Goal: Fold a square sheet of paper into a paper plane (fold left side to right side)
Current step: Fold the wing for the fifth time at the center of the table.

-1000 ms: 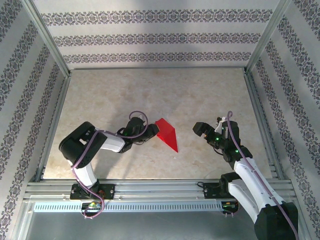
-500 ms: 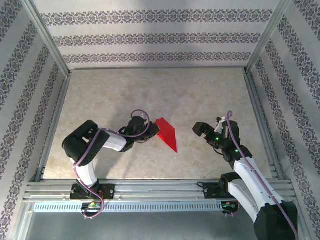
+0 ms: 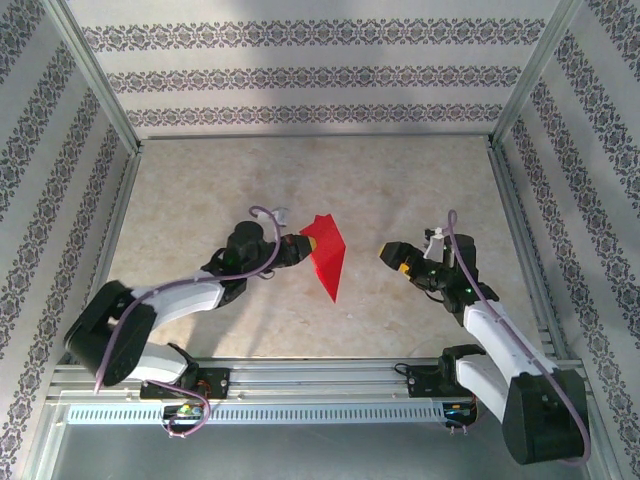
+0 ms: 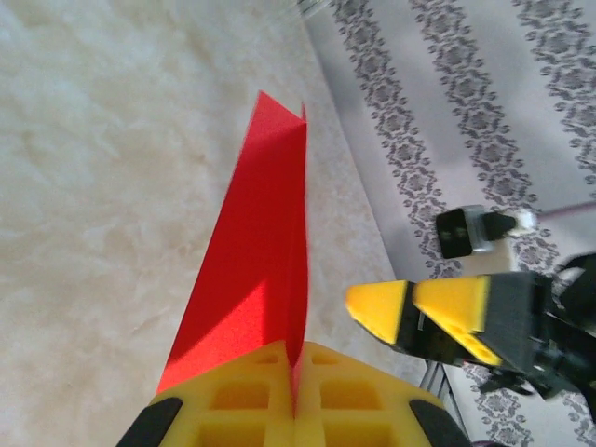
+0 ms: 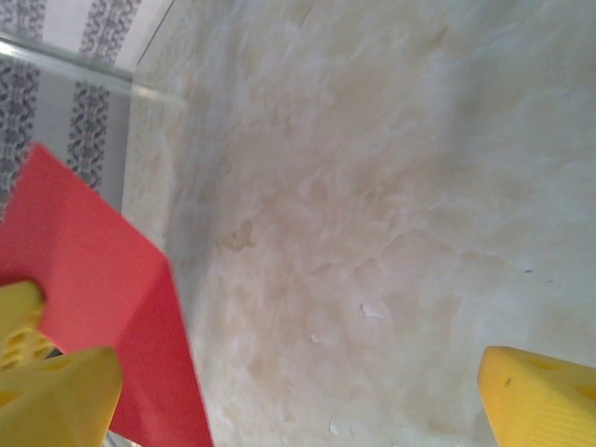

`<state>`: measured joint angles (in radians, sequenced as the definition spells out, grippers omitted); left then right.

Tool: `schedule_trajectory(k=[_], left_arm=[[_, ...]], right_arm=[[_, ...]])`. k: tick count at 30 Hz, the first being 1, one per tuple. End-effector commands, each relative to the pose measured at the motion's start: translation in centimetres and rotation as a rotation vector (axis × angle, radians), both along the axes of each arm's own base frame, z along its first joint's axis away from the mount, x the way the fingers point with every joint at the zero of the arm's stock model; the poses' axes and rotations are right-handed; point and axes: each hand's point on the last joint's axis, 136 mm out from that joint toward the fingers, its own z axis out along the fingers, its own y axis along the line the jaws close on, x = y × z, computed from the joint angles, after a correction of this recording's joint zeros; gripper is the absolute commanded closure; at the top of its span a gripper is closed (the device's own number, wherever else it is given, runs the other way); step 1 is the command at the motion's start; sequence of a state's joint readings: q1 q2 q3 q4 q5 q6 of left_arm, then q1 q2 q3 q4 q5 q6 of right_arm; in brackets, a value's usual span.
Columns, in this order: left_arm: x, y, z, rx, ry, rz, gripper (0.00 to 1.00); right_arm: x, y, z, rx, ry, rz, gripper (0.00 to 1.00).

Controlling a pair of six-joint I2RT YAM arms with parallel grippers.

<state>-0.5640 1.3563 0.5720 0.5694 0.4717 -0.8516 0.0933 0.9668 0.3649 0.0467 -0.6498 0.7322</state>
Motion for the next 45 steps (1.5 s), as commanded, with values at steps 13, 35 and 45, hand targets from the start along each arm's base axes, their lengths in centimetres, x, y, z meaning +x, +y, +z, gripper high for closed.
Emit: schedule_trajectory(k=[13, 35, 45], left_arm=[[-7.1, 2.5, 4.8, 0.015, -0.23, -0.307, 1.0], [-6.5, 2.6, 1.1, 0.085, -0.141, -0.299, 1.0], [-6.9, 2.4, 0.0, 0.09, -0.109, -0.332, 1.0]], right_arm=[[-1.0, 7.5, 4.5, 0.1, -0.231, 0.461, 0.02], [-4.3, 15.4, 7.9, 0.261, -0.227, 0.815, 0.49], [-3.3, 15.5, 8.2, 0.217, -0.225, 0.785, 0.59]])
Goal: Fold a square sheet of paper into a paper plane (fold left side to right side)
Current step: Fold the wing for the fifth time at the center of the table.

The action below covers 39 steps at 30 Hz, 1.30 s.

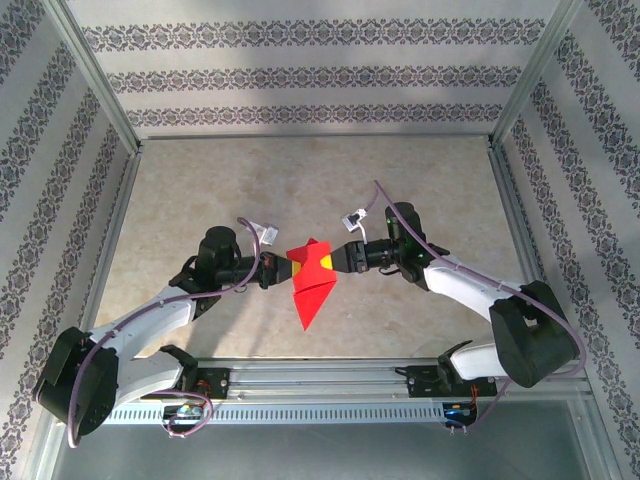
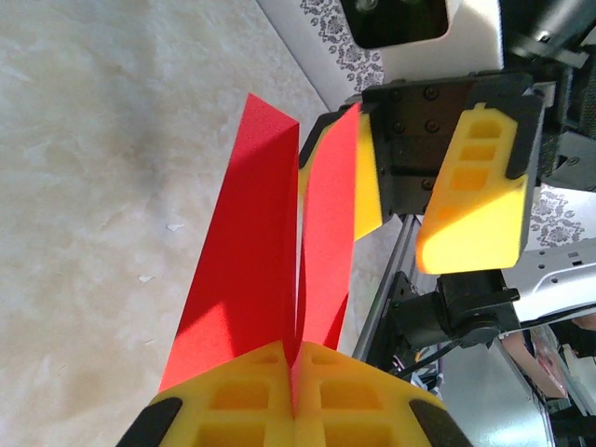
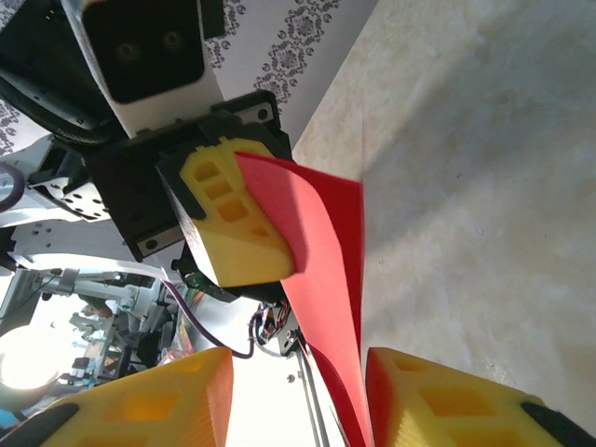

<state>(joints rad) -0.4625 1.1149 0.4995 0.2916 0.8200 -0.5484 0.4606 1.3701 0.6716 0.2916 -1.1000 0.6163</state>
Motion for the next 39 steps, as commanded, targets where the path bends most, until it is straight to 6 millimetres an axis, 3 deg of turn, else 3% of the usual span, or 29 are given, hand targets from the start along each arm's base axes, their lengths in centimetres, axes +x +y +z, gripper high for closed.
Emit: schedule_trajectory(k=[1, 8, 9, 12, 15, 19, 23, 27, 30, 39], left_arm=[[-0.3, 0.1, -0.8, 0.017, 0.003, -0.024, 1.0], [-0.3, 0.2, -1.5, 0.034, 0.017, -0.027, 0.99], [-0.3, 0.3, -1.8, 0.048, 0.018, -0.025, 0.88], [0.2, 1.2, -3.2, 0.114, 0.027, 0.023, 0.71], [1.2, 2.8, -4.6, 0.189, 0.041, 0.116, 0.51], [2.1, 5.6, -5.7, 0.332, 0.022, 0.25, 0.44], [1.5, 7.1, -5.4, 0.431, 0.011, 0.275, 0.46], [0.2, 5.8, -4.3, 0.461, -0.034, 0.21, 0.48], [-2.0, 3.1, -3.8, 0.572, -0.108, 0.093, 0.48], [-4.7, -2.5, -4.9, 0.764, -0.207, -0.045, 0.47]], right_arm=[[0.8, 0.2, 0.7, -0.013, -0.046, -0.015, 0.59], [2.0, 0.3, -1.0, -0.064, -0.008, -0.053, 0.77], [2.3, 0.3, -1.5, -0.077, 0.005, -0.065, 0.83], [3.0, 0.4, -3.6, -0.119, 0.062, -0.093, 1.0], [3.7, 0.1, -6.9, -0.191, 0.138, -0.149, 1.0], [4.4, -0.3, -10.8, -0.266, 0.245, -0.215, 1.0], [4.7, -0.9, -12.1, -0.31, 0.295, -0.279, 1.0], [4.9, -1.4, -12.4, -0.326, 0.328, -0.323, 1.0], [5.5, -2.4, -12.7, -0.331, 0.472, -0.433, 1.0], [5.8, -2.6, -12.2, -0.373, 0.511, -0.447, 1.0]])
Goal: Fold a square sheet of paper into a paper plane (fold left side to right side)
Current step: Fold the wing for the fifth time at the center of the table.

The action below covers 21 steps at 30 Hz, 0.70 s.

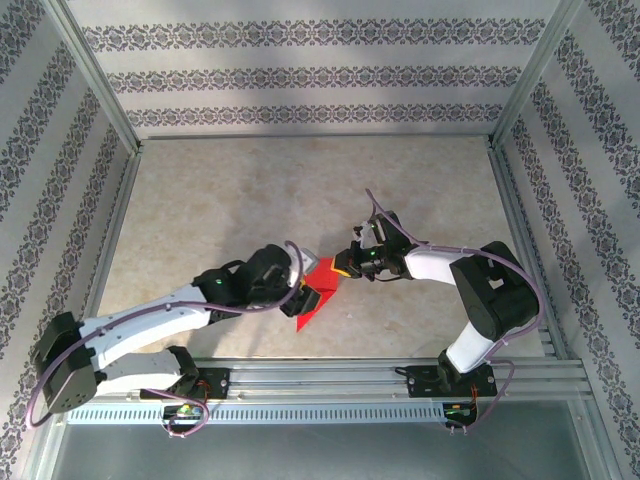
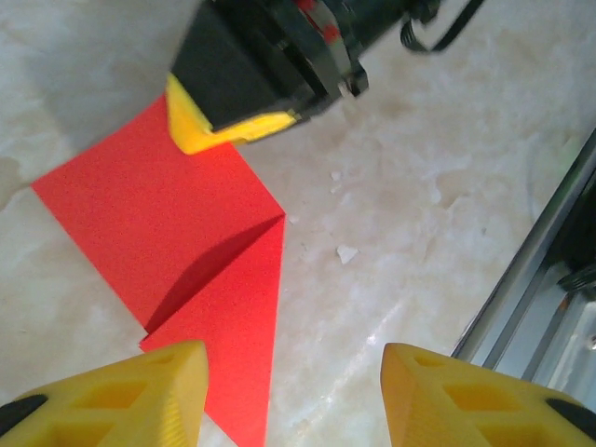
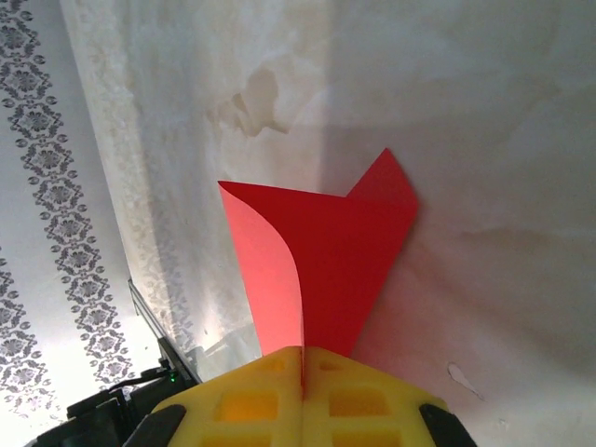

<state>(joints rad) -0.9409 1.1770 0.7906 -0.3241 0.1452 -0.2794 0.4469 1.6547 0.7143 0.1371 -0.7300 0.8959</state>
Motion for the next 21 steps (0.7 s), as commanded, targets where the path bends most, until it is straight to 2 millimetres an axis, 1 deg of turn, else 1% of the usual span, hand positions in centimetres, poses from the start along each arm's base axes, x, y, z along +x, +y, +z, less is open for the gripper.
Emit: schedule_trajectory(k=[1, 7, 10, 16, 21], left_arm=[[-0.1, 0.6, -1.9, 0.18, -0.044, 0.002, 0.47], [-0.7, -1.6, -3.8, 0.328, -0.078, -0.047, 0.43], [-0.9, -2.4, -5.1, 0.402, -0.086, -0.058, 0.42], [0.0, -2.3, -6.9, 0.539, -0.123, -0.018, 0.41], [0.3, -2.2, -8.2, 0.6, -0.129, -0.005, 0.41]], right_arm=[[0.6, -0.4, 0.9, -0.025, 0.004, -0.033, 1.0], [0.7, -0.8, 0.9, -0.033, 0.007, -0.049, 1.0], [0.9, -1.0, 1.0, -0.034, 0.002, -0.054, 1.0], [1.1, -1.3, 0.9, -0.03, 0.011, -0.062, 1.0], [1.2, -1.3, 0.9, -0.027, 0.012, -0.062, 1.0]])
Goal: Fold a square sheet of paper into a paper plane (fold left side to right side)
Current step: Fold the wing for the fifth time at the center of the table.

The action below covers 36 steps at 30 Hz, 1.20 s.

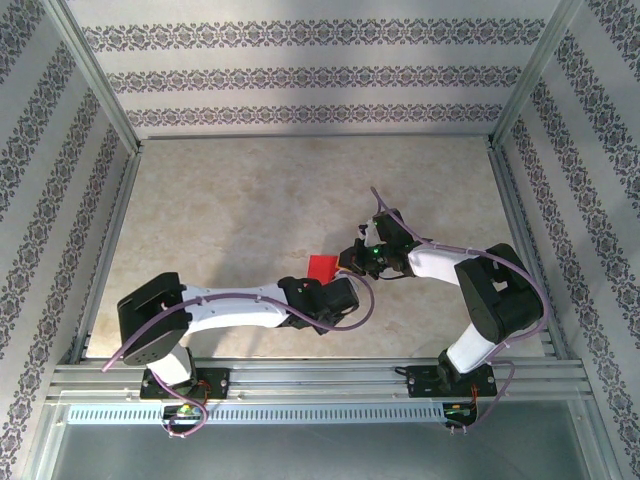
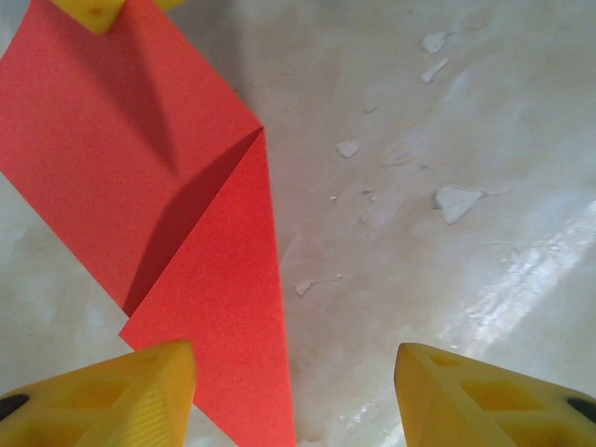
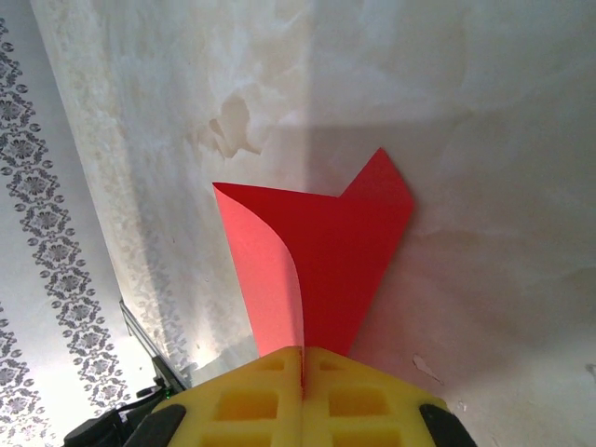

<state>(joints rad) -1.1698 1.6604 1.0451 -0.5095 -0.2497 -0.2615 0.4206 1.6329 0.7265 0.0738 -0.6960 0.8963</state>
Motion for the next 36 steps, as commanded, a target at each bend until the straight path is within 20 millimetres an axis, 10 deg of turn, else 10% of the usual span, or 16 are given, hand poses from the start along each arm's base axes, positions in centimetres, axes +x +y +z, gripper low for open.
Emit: schedule_trajectory(k=[1, 18, 36], left_arm=[[0.3, 0.8, -0.1, 0.082, -0.037, 0.015, 0.4], [0.6, 1.2, -2.7, 0.143, -0.039, 0.026, 0.44], [0.8, 1.8, -3.0, 0.15, -0.058, 0.048, 0.9]], right_arm=[[0.6, -0.1, 0.8, 0.01, -0.003, -0.015, 1.0], [0.8, -0.1, 0.4, 0.009, 0.01, -0.016, 1.0], [0.7, -0.9, -0.2, -0.008, 0.017, -0.029, 1.0]])
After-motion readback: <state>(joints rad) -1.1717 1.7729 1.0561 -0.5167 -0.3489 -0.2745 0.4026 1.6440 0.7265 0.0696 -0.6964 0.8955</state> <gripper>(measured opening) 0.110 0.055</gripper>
